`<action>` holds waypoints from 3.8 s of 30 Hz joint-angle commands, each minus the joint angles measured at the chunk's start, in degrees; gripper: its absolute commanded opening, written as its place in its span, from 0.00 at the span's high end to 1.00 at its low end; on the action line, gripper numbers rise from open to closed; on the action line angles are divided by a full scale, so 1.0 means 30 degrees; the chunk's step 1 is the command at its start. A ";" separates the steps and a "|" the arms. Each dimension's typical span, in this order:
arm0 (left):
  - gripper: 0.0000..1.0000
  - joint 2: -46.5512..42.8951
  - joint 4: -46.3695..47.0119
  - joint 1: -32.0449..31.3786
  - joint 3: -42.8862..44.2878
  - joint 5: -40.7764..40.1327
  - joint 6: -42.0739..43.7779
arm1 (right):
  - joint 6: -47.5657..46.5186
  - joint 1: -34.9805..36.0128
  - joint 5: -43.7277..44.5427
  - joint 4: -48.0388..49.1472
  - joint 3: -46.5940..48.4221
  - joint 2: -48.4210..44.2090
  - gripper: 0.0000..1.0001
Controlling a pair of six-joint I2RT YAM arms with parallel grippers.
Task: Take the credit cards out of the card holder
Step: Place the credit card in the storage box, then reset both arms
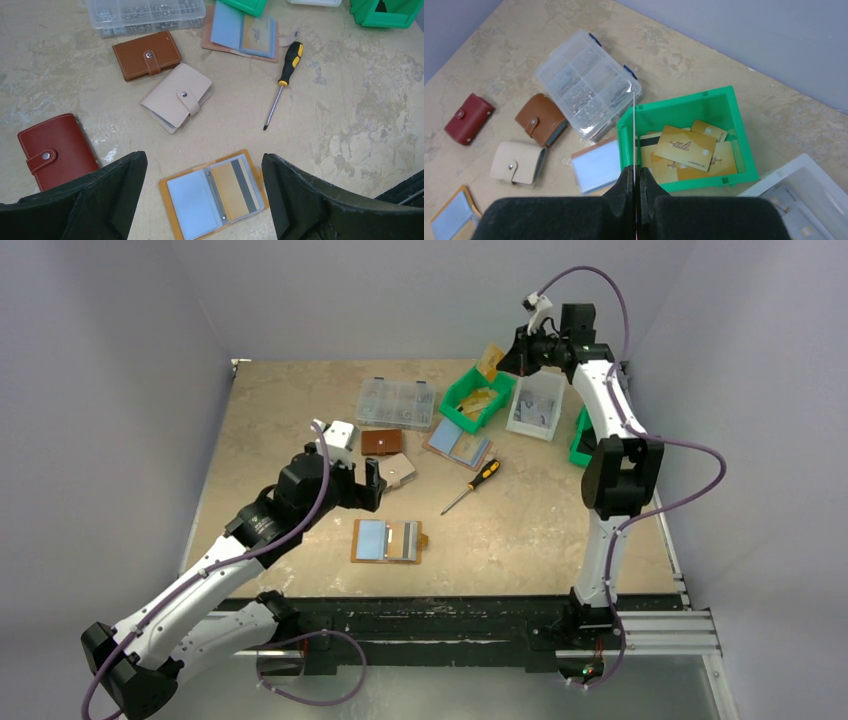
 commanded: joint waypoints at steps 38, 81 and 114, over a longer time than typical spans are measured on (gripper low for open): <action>0.09 -0.0325 0.1136 0.1123 -0.0287 0.1065 0.0174 | 0.0460 0.2070 0.3678 0.1441 0.0470 0.3078 0.96; 0.07 0.0060 0.1323 0.1517 -0.0422 0.3071 0.0383 | -0.0480 -0.1787 -0.1092 0.6133 -1.4974 -1.4216 0.21; 0.00 -0.5074 0.2515 0.1542 -0.1843 0.5125 -0.6878 | 0.4196 -0.4795 -0.0459 0.4553 -1.9718 -2.4763 0.01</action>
